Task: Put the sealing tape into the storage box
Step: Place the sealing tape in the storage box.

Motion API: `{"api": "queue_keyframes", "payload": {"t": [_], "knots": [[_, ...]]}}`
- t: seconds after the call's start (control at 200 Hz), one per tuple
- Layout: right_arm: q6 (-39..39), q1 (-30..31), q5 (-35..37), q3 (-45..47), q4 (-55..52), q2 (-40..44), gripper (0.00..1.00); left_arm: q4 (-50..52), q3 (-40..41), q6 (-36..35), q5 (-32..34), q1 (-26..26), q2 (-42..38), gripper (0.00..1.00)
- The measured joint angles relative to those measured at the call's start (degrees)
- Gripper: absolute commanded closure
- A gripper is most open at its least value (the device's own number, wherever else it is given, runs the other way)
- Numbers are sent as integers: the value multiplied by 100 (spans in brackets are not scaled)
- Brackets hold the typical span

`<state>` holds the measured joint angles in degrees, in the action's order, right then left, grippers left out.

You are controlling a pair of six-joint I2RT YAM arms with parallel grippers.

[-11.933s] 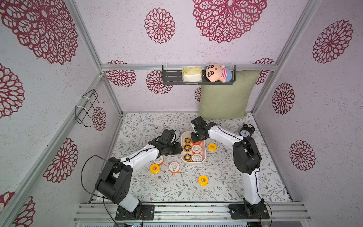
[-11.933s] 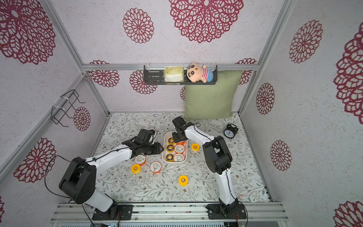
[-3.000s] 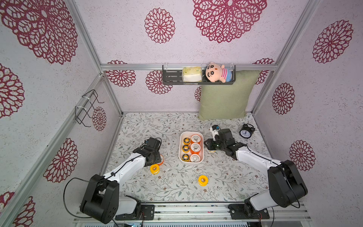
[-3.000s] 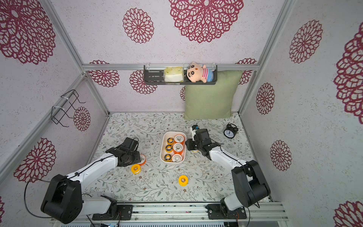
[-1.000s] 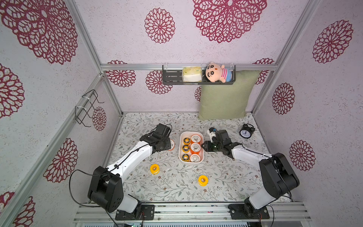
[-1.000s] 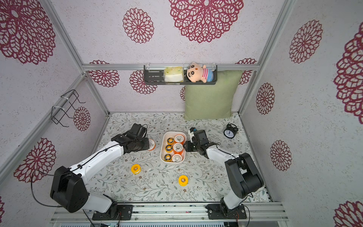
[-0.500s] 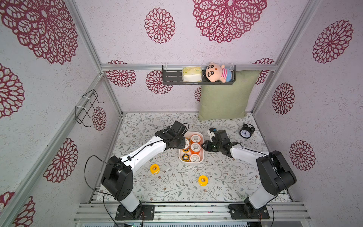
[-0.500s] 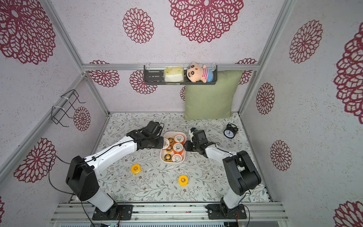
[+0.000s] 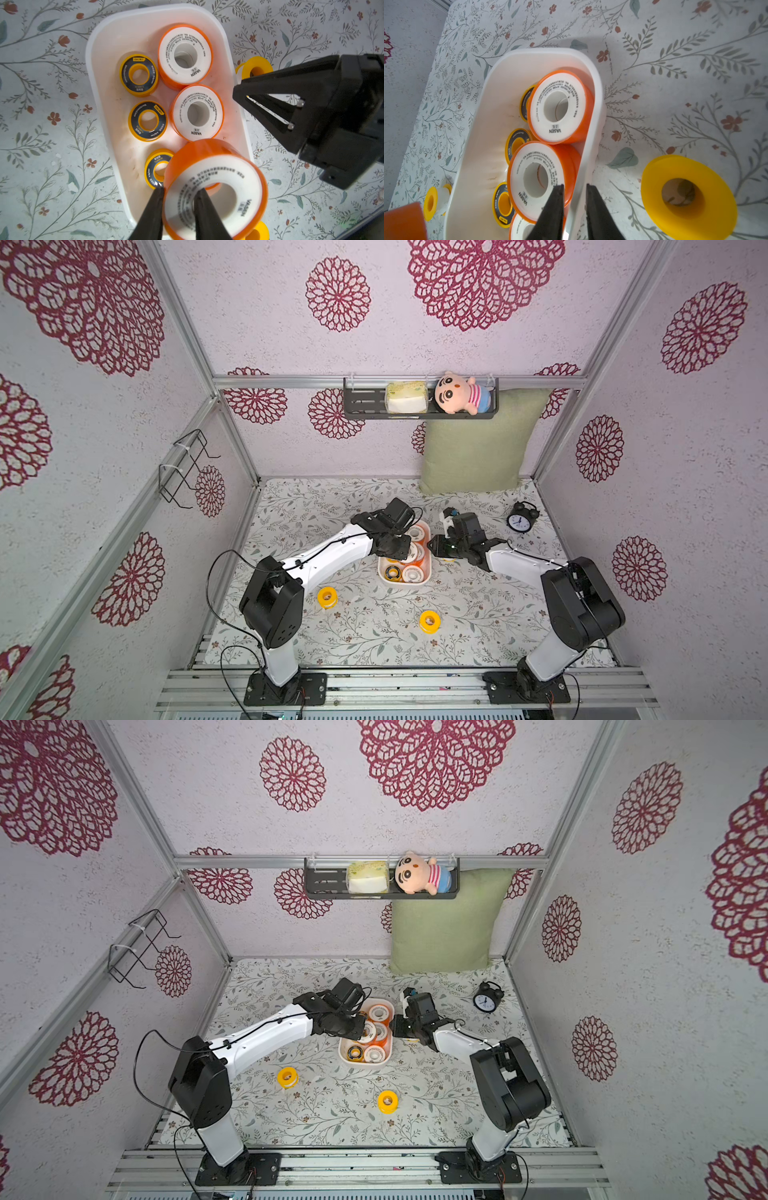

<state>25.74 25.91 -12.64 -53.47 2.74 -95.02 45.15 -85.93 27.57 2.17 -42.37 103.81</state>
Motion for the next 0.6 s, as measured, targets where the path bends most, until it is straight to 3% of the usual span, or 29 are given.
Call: {"api": "queue_keyframes", "payload": {"t": [0.6], "knots": [[0,0,-15,-63,4,-120,79,538,-177,-426,-157,-223,669,76]]}}
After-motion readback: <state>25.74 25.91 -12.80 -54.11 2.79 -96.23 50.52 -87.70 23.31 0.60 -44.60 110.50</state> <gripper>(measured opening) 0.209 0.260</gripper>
